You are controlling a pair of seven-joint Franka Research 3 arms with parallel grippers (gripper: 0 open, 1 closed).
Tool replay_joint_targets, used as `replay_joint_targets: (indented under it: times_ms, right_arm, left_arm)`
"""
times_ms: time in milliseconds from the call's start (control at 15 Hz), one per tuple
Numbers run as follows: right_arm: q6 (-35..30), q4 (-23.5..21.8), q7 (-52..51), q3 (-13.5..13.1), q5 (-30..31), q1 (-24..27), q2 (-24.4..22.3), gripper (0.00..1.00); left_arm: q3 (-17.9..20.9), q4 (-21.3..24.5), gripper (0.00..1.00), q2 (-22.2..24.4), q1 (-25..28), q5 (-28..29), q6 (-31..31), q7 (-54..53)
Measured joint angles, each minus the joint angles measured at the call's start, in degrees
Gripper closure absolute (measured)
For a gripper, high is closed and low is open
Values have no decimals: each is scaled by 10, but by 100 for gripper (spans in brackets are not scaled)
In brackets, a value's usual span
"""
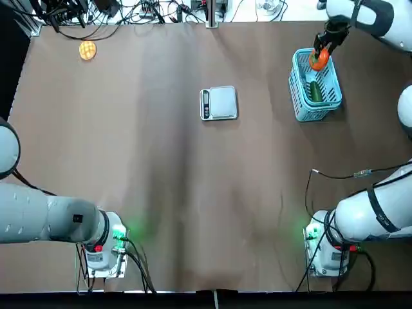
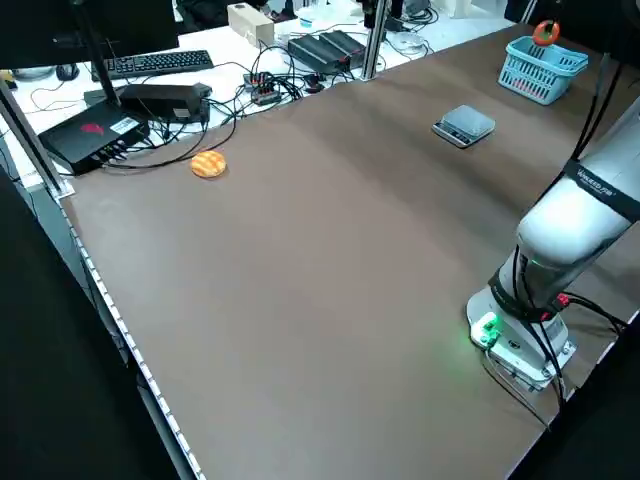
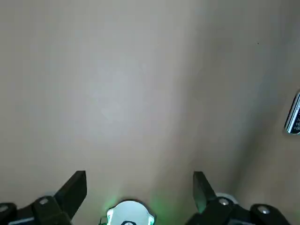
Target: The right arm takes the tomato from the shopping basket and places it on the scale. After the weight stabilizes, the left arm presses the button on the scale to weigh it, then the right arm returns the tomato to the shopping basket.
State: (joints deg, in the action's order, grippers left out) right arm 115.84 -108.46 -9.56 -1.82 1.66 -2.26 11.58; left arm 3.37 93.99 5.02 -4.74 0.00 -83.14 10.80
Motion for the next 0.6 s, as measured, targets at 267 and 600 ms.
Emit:
replay_joint_targets:
  times_ms: [267,600]
  right_arm:
    - [29,-9,14,0,7,3,49,37]
    - [45,-8,37,3,7,2,94,37]
  left_arm:
    - [0,-3,0,0,0,0,-15,-27]
    - [-1,-4,0,0,0,0,-18,-38]
